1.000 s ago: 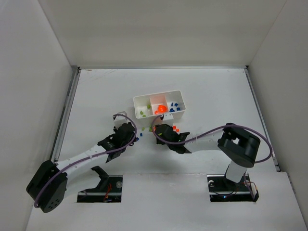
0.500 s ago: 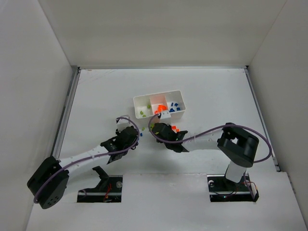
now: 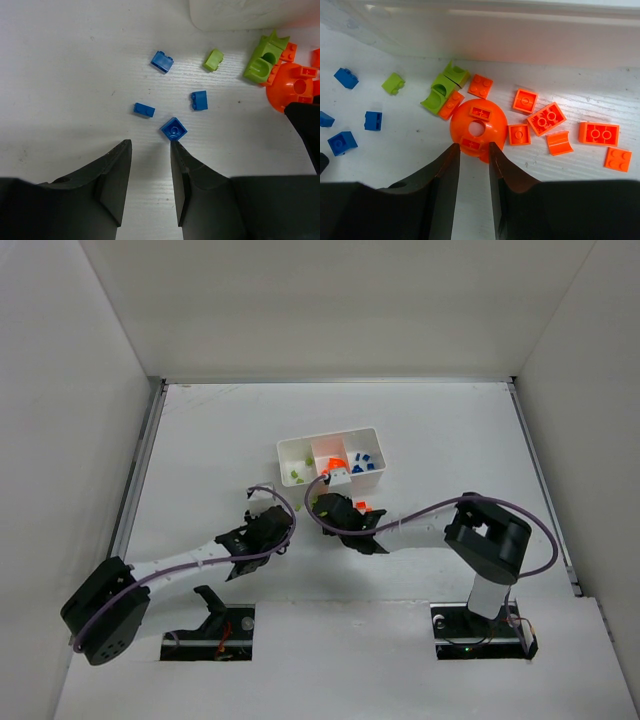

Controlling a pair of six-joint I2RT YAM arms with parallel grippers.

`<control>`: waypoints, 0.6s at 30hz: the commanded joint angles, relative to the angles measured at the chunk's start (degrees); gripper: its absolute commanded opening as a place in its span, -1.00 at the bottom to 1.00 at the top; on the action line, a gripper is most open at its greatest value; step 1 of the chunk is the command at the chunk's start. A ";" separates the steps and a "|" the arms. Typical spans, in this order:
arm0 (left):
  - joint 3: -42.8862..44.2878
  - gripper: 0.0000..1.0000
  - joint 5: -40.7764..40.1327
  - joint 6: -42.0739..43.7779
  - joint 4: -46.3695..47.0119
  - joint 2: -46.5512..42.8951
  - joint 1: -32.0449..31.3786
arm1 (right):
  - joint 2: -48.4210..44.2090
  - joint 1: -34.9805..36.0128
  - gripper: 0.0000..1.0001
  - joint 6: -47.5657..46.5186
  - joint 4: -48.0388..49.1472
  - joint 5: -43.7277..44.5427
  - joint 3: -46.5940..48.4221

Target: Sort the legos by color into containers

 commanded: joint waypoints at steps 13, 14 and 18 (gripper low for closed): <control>1.11 -0.31 -2.80 -1.02 1.20 2.52 -1.47 | -0.45 -0.61 -0.67 -0.87 1.58 -0.59 0.89; 1.29 -0.31 -2.88 -0.84 0.94 2.43 -1.47 | -1.33 -0.53 -0.68 -0.78 1.49 -0.59 0.36; 0.94 -0.31 -2.97 -0.66 1.11 1.73 -1.03 | -5.89 0.52 -0.68 -0.87 0.53 0.02 -1.84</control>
